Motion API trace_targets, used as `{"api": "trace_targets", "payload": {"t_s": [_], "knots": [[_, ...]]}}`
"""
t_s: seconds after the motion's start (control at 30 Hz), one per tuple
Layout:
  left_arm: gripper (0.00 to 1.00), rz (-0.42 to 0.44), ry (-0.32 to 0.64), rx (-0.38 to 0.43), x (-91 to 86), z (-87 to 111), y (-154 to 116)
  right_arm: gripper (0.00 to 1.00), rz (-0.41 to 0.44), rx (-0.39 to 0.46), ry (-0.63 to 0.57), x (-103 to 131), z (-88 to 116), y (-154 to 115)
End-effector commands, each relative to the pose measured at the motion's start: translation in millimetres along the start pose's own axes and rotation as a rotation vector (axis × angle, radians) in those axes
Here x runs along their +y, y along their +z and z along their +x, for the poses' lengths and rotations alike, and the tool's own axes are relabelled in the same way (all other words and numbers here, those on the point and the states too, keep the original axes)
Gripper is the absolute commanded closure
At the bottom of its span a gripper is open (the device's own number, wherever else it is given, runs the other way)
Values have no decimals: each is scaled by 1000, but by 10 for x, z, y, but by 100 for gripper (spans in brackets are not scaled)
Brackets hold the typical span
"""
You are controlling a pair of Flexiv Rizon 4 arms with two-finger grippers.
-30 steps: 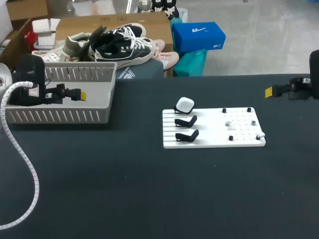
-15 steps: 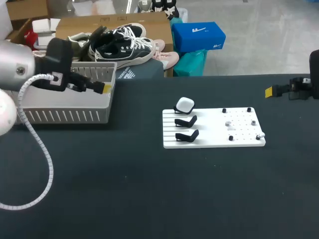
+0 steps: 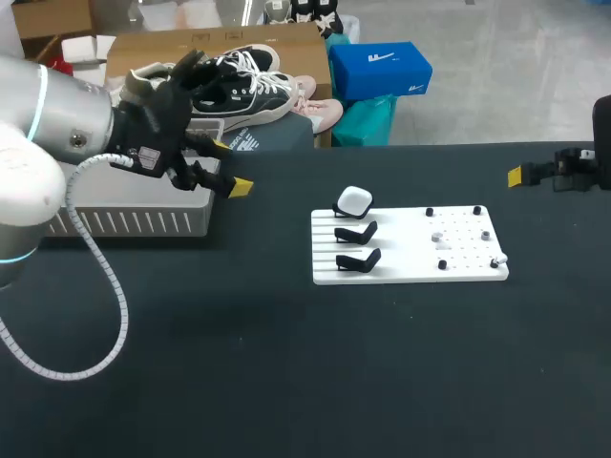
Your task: Pick up each earbud case from the left stands, insert the matching earbuds, close the lid, and place the case in the box.
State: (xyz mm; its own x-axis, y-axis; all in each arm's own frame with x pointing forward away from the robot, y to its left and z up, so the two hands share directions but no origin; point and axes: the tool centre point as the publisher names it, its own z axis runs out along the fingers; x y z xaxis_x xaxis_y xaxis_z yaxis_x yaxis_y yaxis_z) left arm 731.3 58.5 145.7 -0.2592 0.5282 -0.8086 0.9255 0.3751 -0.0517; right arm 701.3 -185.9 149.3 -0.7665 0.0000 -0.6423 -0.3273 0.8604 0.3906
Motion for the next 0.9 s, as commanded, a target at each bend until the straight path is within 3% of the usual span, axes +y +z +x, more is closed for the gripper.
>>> {"api": "trace_targets", "payload": {"t_s": [0.03, 0.43, 0.9], "knots": [[0, 164, 33, 13, 104, -5, 237, 0, -3, 1, -1, -10, -4, 4], [0, 215, 142, 7, 70, 87, 789, 0, -3, 1, -1, -10, -4, 4], [0, 270, 168, -18, 173, 54, 1331, 0, -3, 1, -1, -10, -4, 4]]}}
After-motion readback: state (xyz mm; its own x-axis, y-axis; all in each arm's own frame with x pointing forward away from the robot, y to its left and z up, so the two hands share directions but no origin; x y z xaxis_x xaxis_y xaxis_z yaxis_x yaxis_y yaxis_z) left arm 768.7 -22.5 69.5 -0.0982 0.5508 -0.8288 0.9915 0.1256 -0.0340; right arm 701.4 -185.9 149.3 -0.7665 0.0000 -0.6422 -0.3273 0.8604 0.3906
